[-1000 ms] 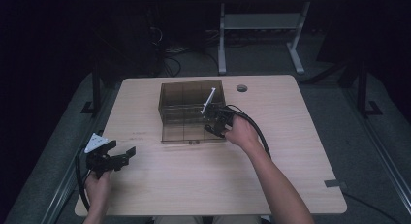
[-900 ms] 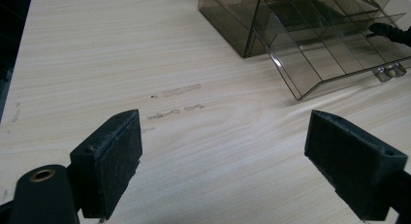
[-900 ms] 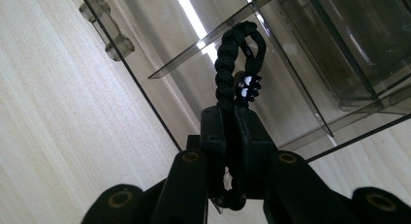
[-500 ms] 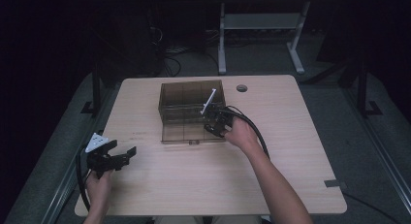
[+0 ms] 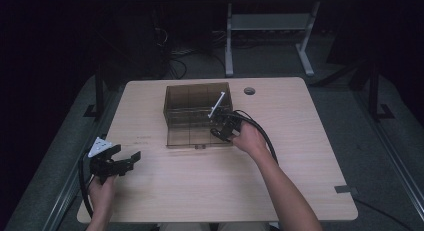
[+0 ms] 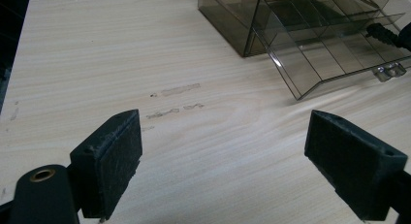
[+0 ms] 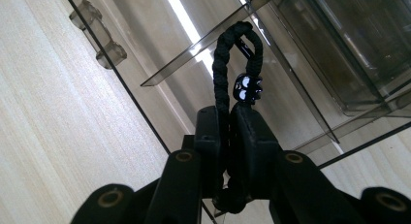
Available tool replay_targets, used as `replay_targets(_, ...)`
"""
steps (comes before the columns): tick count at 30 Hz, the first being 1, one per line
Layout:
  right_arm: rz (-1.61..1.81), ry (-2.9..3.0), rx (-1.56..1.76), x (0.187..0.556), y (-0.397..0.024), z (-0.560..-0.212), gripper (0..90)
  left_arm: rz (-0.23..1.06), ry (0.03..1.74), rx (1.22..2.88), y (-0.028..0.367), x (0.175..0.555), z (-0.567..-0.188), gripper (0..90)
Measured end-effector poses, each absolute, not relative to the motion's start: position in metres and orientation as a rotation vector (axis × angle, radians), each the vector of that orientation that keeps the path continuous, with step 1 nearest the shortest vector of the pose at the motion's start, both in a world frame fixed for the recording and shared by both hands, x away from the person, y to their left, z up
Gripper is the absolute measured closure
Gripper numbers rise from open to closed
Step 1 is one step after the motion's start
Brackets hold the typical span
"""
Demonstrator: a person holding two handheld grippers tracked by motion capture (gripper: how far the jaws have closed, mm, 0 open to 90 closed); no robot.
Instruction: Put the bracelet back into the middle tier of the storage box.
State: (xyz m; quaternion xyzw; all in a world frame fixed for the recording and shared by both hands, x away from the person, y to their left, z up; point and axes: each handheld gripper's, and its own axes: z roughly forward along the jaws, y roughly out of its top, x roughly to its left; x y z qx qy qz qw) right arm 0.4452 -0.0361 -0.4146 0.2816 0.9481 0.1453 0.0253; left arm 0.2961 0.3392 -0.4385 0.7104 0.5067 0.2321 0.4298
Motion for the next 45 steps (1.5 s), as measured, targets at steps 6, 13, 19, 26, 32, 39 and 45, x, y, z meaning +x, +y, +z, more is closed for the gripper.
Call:
replay_targets(6, 0.463, 2.928, 0.880, 0.445, -0.038, -0.413, 69.4, 0.580, 1.268, 1.770, 0.340, 0.296, -0.438, 12.9)
replay_targets(13, 0.526, 2.906, 0.889, 0.443, -0.041, -0.406, 64.3, 0.581, 1.268, 1.767, 0.340, 0.296, -0.438, 12.9)
replay_targets(19, 0.567, 2.900, 0.886, 0.441, -0.043, -0.400, 62.6, 0.582, 1.268, 1.765, 0.340, 0.296, -0.438, 12.9)
replay_targets(26, 0.608, 2.887, 0.895, 0.439, -0.050, -0.394, 59.4, 0.587, 1.268, 1.766, 0.340, 0.296, -0.438, 12.9)
replay_targets(32, 0.644, 2.876, 0.911, 0.437, -0.057, -0.390, 55.7, 0.586, 1.270, 1.768, 0.340, 0.295, -0.438, 12.9)
replay_targets(39, 0.669, 2.855, 0.930, 0.434, -0.067, -0.384, 52.6, 0.592, 1.260, 1.780, 0.339, 0.295, -0.437, 12.9)
replay_targets(45, 0.690, 2.841, 0.944, 0.433, -0.073, -0.381, 50.1, 0.598, 1.258, 1.778, 0.338, 0.294, -0.437, 12.9)
